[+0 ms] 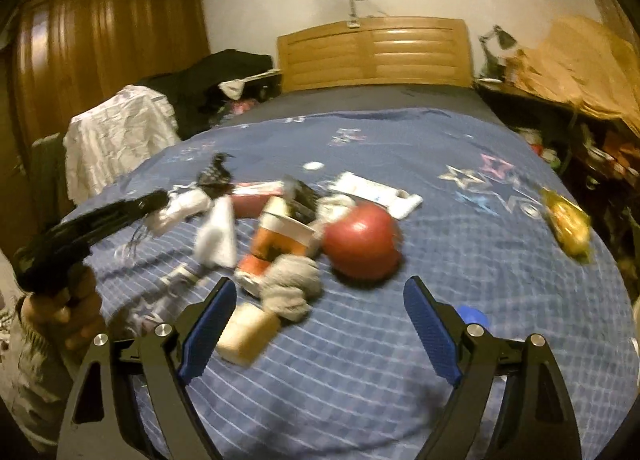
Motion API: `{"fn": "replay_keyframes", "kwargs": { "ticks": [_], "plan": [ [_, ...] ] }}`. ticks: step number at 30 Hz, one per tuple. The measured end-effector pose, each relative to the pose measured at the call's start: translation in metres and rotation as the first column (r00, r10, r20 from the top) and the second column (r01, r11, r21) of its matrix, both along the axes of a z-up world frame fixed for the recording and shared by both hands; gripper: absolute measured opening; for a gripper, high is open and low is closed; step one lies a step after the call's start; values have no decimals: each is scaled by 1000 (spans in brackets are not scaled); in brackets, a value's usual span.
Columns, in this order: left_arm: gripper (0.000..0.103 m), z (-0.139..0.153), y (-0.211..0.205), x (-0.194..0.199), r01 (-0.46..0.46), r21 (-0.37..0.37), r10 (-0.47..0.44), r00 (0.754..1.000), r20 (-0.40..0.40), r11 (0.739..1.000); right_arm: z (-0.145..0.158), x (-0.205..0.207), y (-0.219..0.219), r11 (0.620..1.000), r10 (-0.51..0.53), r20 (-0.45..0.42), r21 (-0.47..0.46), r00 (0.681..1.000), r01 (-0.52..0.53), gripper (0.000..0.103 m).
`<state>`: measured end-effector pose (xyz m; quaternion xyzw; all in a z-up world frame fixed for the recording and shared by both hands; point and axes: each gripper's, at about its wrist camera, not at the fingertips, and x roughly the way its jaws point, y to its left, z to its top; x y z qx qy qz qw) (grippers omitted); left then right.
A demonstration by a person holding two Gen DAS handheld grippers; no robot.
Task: Collect trash
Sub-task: 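Grasp the white cloth strip with the left tool while the right tool grasps the paper cup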
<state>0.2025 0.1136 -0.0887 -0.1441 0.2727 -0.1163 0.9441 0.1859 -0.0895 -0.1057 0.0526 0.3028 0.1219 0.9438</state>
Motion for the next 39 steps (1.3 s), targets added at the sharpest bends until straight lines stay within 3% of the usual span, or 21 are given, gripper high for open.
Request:
{"fn": "replay_keyframes", "kwargs": {
  "ticks": [3,7,10,12,13,15,16,18,22,23,25,30,36,39],
  "plan": [
    [8,-5,20,-15,-59,-7,59,998,-24,998,3,21,17,999,48,-29,17,998,-48,86],
    [8,-26,29,-10,-110,89,119,988,-98,990,-5,64,42,995,89,-141,58,986,-82,80],
    [8,-48,39,4,-129,113,149,970,-190,985,-16,93,62,996,93,-222,21,971,-90,75],
    [8,-54,44,7,-149,124,172,965,-196,981,-24,111,72,997,74,-280,-11,957,-80,74],
    [12,-53,47,7,-155,111,174,966,-192,982,-29,119,75,997,61,-311,-19,949,-70,74],
    [32,-50,55,7,-147,58,156,968,-198,987,-39,134,78,999,39,-361,-15,932,-48,72],
    [50,-49,58,5,-151,42,156,969,-190,988,-45,139,80,999,30,-379,-25,925,-43,70],
    [54,-45,60,4,-151,44,156,975,-159,988,-54,148,81,999,6,-404,-43,915,-25,58],
    [50,-51,46,13,-91,123,112,979,-172,988,-51,148,84,999,28,-375,-22,927,-39,41],
    [35,-56,43,16,-76,140,102,977,-188,987,-49,146,86,999,33,-369,-23,929,-45,36],
    [21,-60,42,13,-22,101,42,980,-193,995,-42,140,90,998,52,-341,-23,939,-63,32],
    [19,-57,39,11,-18,134,41,984,-171,991,-10,118,98,993,117,-226,16,967,-116,31],
    [17,-33,40,-6,-98,147,113,989,-95,984,37,85,97,989,144,-76,56,987,-140,31],
    [17,-12,36,-14,-166,182,176,983,-42,969,57,64,94,989,138,-10,59,990,-138,31]
  ]
}}
